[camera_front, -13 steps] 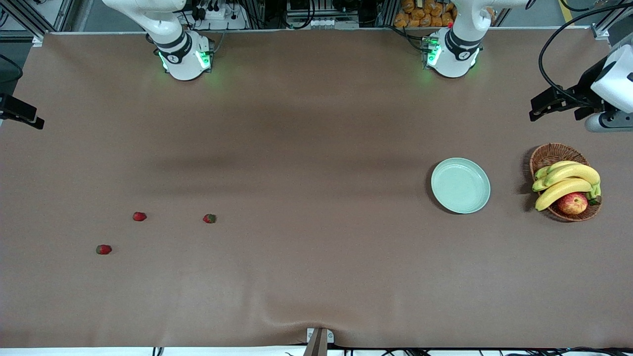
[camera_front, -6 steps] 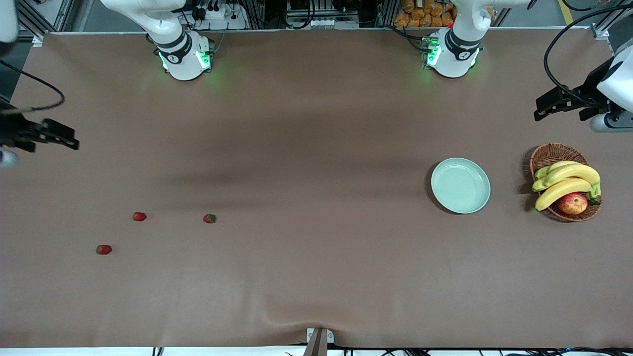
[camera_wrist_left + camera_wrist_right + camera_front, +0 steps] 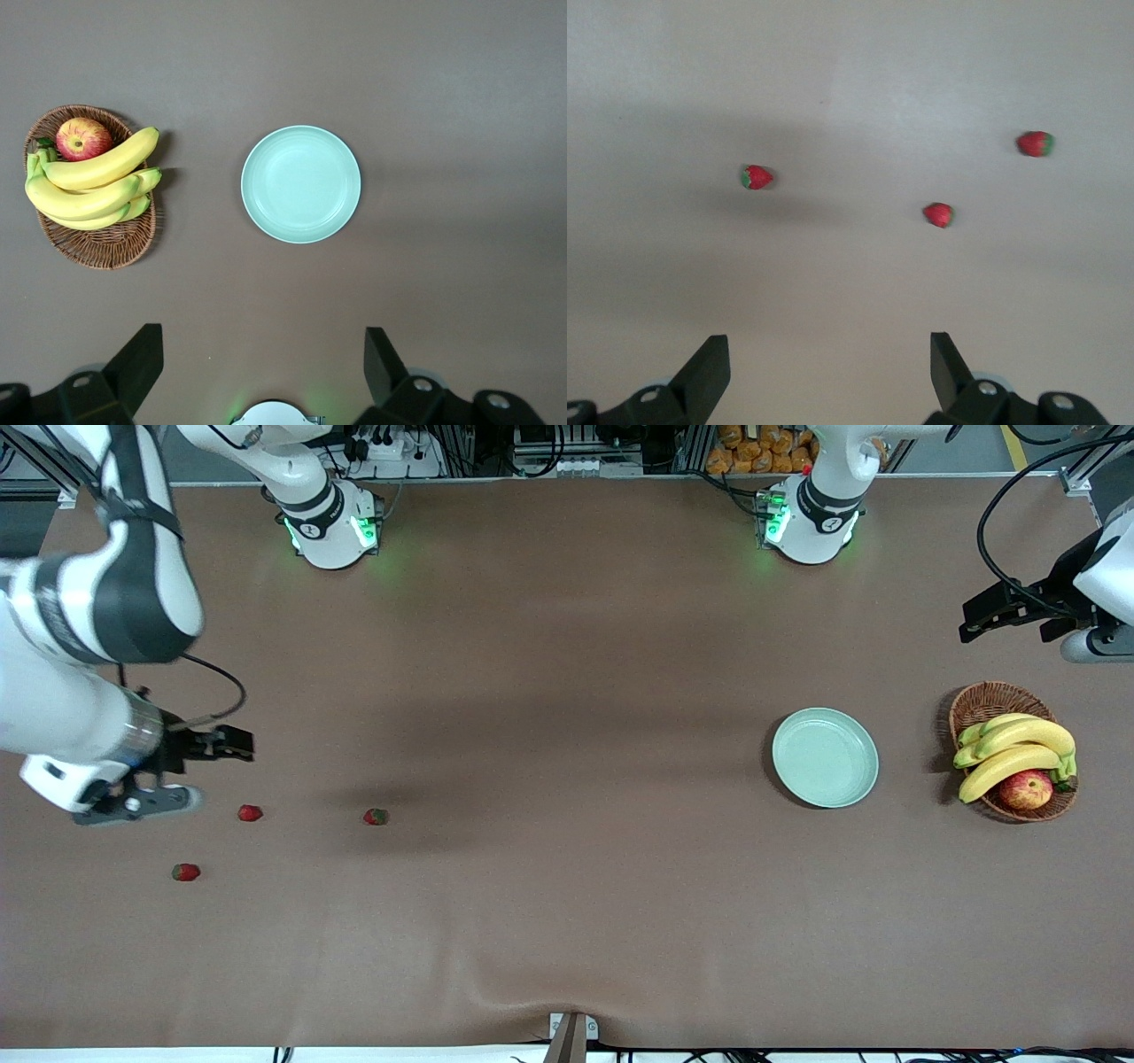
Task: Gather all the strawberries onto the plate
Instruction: 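Reach the right gripper toward the scattered strawberries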
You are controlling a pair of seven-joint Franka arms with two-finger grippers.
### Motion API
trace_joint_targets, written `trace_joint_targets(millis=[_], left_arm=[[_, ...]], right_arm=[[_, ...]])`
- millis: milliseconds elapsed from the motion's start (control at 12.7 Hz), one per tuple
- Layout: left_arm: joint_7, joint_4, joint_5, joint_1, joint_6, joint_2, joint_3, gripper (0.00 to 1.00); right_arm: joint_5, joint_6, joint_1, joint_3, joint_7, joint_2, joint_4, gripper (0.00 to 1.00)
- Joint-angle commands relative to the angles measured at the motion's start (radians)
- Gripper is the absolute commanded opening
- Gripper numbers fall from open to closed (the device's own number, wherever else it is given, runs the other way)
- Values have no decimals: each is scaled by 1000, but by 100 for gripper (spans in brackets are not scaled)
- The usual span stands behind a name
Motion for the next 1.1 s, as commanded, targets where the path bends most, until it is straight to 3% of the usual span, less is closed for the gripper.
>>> trace_joint_targets(millis=[0, 550, 1021], left_arm=[[19, -20, -12, 6, 29, -8, -3, 100], [19, -63, -12, 5, 84, -8, -4, 100], [19, -104, -12, 3, 126, -12, -6, 100]], right_arm=[[4, 60, 40, -9, 1, 80, 10, 100], [-3, 375, 92, -9, -50, 261, -25, 100], [-11, 457, 121, -9, -106, 293, -21, 100]])
